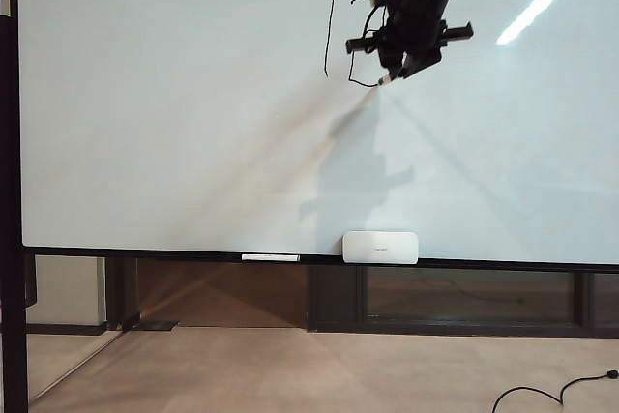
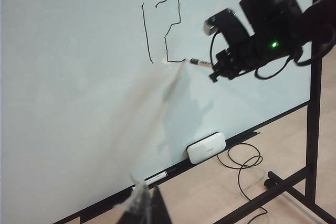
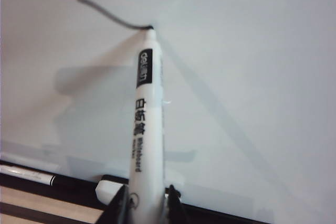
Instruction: Reach to the right to find the marker pen, pick it up, and write the number 12 on the whiteboard.
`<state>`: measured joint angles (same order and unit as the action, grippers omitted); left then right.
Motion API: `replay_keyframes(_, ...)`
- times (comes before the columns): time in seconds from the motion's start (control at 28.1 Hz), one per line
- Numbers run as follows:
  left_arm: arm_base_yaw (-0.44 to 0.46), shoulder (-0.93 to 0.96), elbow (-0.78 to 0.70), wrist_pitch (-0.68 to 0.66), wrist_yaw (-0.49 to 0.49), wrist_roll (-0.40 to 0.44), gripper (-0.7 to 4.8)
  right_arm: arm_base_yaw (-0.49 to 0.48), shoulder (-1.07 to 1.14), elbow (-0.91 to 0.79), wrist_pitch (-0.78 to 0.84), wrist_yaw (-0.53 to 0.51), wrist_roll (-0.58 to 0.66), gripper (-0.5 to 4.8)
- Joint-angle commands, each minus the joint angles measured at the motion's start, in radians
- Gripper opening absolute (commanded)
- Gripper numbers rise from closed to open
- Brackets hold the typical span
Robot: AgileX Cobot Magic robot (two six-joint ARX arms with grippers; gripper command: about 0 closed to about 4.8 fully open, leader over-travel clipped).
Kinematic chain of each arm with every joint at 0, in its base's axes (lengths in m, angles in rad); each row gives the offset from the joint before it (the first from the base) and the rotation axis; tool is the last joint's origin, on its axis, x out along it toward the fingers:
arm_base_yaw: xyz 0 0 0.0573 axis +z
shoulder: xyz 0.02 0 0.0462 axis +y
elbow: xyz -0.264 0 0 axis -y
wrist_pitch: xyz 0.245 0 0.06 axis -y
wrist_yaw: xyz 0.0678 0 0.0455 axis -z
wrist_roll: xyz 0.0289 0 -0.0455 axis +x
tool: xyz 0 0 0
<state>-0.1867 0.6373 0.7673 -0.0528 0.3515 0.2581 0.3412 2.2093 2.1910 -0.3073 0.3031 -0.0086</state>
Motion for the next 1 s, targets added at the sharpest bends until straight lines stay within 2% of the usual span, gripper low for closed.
replay_keyframes(0.04,0.001,-0.002,0.006,0.006,0.001,0.004,-0.05,-0.016,-0.024,0.006,0.034,0.042,0.004,-0.06)
replay_keyframes(0.18,0.001,-0.002,0.006,-0.008,-0.016,0.004,-0.05,-0.014,-0.03,0.006,-0.046,0.036,0.014,-0.06)
replay_keyframes(0.21,0.001,-0.002,0.006,-0.018,-0.081,0.004,-0.05,-0.007,-0.044,0.006,-0.064,0.037,0.025,-0.06)
replay_keyframes(0.39,0.001,-0.058,0.007,-0.076,-0.216,-0.01,-0.05,0.003,-0.146,0.006,-0.095,0.031,0.036,-0.06)
replay_keyframes(0.43,0.001,-0.068,0.023,-0.123,-0.286,-0.011,-0.05,0.003,-0.181,0.006,-0.106,0.031,0.035,-0.06)
replay_keyframes(0.5,0.002,-0.07,0.079,-0.236,-0.346,0.001,-0.05,0.002,-0.237,0.006,-0.135,0.026,0.034,-0.06)
replay_keyframes(0.57,0.002,-0.074,0.138,-0.314,-0.355,0.005,-0.05,0.003,-0.303,0.005,-0.172,0.005,0.034,-0.06)
replay_keyframes(0.75,0.002,-0.094,0.264,-0.395,-0.359,0.009,-0.05,0.003,-0.447,0.005,-0.223,-0.015,0.034,-0.06)
replay_keyframes(0.85,0.002,-0.104,0.364,-0.517,-0.36,0.023,-0.05,0.003,-0.564,0.003,-0.292,-0.037,0.034,-0.06)
replay_keyframes(1.0,0.003,-0.13,0.401,-0.563,-0.393,0.015,-0.05,0.003,-0.663,-0.006,-0.333,-0.048,0.035,-0.06)
